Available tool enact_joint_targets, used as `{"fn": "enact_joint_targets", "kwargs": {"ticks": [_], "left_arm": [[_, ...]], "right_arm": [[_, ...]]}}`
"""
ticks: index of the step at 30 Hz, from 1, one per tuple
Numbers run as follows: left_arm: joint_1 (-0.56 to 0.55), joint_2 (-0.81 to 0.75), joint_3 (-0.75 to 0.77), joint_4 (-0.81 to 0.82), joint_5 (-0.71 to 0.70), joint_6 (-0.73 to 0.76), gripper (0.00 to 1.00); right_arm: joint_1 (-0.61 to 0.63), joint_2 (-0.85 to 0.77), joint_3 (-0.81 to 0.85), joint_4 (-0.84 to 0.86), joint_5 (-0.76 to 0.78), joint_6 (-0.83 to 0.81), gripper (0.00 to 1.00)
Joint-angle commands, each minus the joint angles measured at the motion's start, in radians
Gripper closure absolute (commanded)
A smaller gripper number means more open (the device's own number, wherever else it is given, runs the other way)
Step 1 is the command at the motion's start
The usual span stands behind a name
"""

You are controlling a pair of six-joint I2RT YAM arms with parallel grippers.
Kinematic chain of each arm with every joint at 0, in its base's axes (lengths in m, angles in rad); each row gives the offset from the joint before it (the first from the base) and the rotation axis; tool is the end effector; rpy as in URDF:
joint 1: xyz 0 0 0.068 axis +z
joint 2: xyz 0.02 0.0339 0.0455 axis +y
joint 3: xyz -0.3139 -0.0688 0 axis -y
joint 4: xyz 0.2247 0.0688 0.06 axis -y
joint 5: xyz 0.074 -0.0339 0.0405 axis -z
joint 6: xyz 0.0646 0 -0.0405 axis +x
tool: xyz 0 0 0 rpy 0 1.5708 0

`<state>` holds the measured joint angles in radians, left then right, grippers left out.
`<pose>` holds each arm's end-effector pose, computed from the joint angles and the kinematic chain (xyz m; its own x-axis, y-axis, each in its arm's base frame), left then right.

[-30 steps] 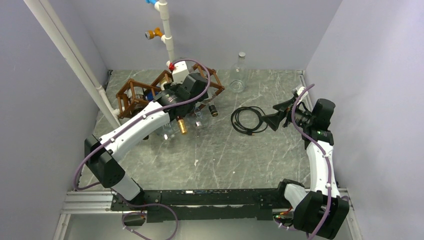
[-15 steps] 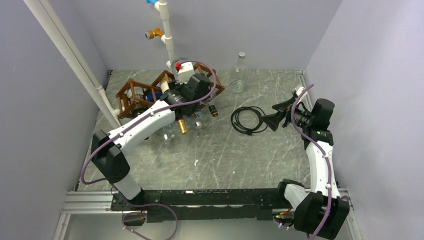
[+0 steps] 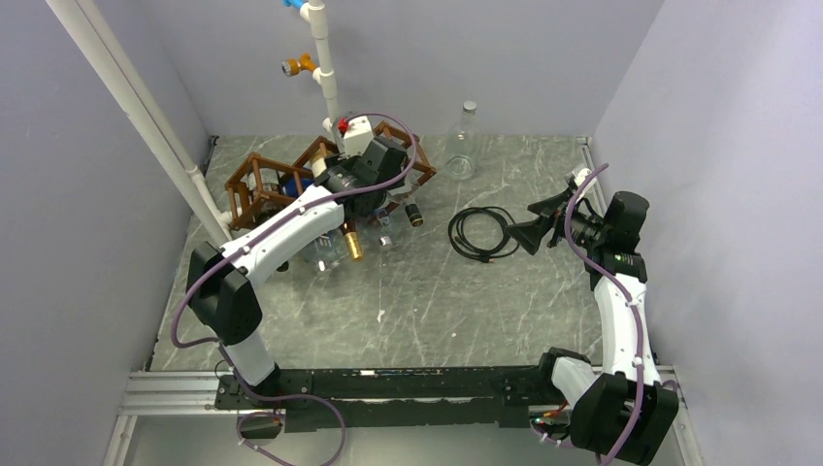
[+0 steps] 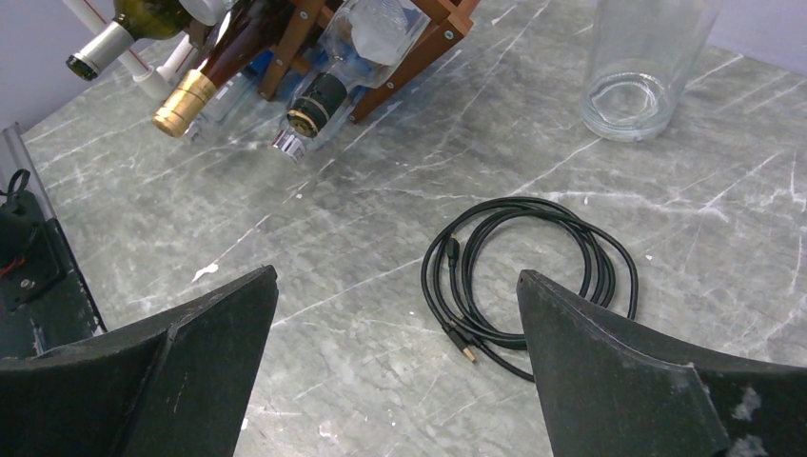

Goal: Take the wine bottle off the wine rack
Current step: Pick up the wine bottle from the wine rack.

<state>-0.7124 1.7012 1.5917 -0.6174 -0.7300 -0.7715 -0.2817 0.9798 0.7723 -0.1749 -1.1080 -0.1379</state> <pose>0.3173 -0.2171 0.3787 -0.4372 -0.3089 -0.8447 -0.2718 0.9406 -0.2033 0.1820 0.0075 0.3482 -0.2625 0.0121 -0.9649 -0.7162 0.6676 0.2032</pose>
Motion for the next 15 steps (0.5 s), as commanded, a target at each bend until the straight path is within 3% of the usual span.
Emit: {"fn": "enact_joint_targets", "kwargs": {"ticks": [1, 15], "left_arm": [[0.007, 0.003, 0.039, 0.008, 0.012, -0.011, 0.02], [0.024, 0.014, 0.025, 0.026, 0.056, -0.027, 0.12]], "right_arm": [[0.003, -0.020, 0.014, 0.035, -0.006, -0.017, 0.00], [0.004, -0.020, 0.012, 0.036, -0.003, -0.018, 0.00]]}}
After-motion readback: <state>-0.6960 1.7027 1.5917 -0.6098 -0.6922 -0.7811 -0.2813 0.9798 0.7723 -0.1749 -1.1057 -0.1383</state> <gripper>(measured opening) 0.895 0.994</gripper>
